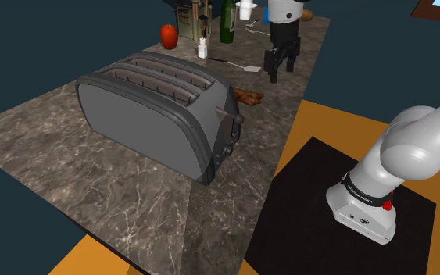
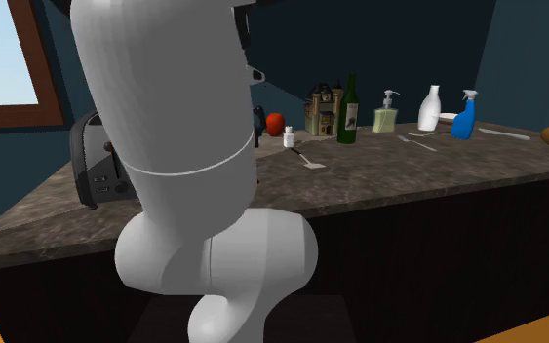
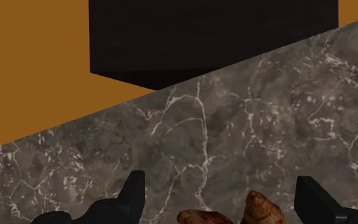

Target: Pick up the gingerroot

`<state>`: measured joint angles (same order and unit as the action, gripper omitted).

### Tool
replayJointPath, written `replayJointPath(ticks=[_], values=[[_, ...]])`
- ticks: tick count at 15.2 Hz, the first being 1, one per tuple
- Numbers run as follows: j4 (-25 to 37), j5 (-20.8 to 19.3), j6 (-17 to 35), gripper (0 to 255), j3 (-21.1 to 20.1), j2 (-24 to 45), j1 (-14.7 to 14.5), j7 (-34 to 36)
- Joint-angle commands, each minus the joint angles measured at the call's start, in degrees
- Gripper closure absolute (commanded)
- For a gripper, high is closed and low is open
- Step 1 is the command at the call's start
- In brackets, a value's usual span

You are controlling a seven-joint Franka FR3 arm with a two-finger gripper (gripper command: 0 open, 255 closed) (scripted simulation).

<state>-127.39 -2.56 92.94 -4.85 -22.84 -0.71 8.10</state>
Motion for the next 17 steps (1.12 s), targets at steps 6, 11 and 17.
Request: replayJointPath(ticks=[6,11,17], values=[[11.8,-2.0,3.7,0,-1.5,17.1,-0.4,0.6],[22.5,-3.8,3.8,0,-2.3,29.2,-1.2,1.0],[29.4,-5.2,4.3,0,-2.5,37.4,-1.9,1.4]])
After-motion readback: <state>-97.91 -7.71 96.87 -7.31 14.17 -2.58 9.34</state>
